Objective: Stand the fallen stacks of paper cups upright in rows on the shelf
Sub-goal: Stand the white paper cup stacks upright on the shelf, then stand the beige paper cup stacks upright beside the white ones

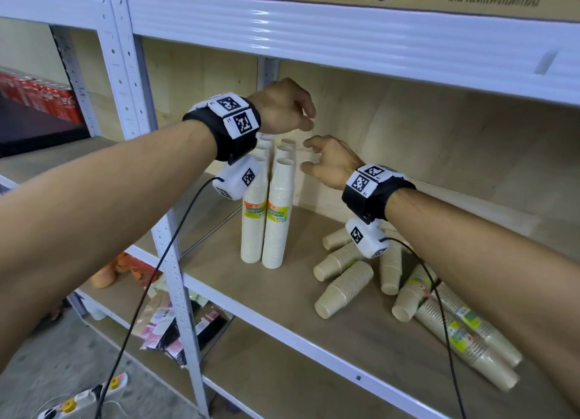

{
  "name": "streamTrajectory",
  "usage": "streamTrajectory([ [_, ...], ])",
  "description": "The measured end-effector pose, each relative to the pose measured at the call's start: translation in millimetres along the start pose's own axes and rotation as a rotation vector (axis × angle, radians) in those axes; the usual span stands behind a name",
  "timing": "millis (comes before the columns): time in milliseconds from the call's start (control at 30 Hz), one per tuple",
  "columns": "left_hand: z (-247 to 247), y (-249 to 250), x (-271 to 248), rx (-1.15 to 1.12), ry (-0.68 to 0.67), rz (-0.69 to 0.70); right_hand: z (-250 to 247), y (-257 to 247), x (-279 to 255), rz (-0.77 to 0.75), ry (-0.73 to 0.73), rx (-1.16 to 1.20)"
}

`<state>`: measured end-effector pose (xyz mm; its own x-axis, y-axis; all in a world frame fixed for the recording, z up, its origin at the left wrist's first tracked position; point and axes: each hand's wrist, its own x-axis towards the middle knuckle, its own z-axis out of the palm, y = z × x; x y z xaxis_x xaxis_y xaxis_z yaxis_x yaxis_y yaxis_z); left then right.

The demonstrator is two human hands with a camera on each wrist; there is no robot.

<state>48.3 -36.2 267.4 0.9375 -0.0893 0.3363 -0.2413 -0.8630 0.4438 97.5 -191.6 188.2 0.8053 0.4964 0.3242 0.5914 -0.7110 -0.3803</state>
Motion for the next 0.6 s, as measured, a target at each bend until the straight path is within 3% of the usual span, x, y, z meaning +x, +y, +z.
streamTrajectory([
  [300,87,34,-1,-0.103,-0.163,0.088,4,76,-54,0.213,-0.067,-0.060],
  [600,196,-11,-26,-0.135,-0.391,-0.064,51,122,-115,0.303,-0.213,-0.042],
])
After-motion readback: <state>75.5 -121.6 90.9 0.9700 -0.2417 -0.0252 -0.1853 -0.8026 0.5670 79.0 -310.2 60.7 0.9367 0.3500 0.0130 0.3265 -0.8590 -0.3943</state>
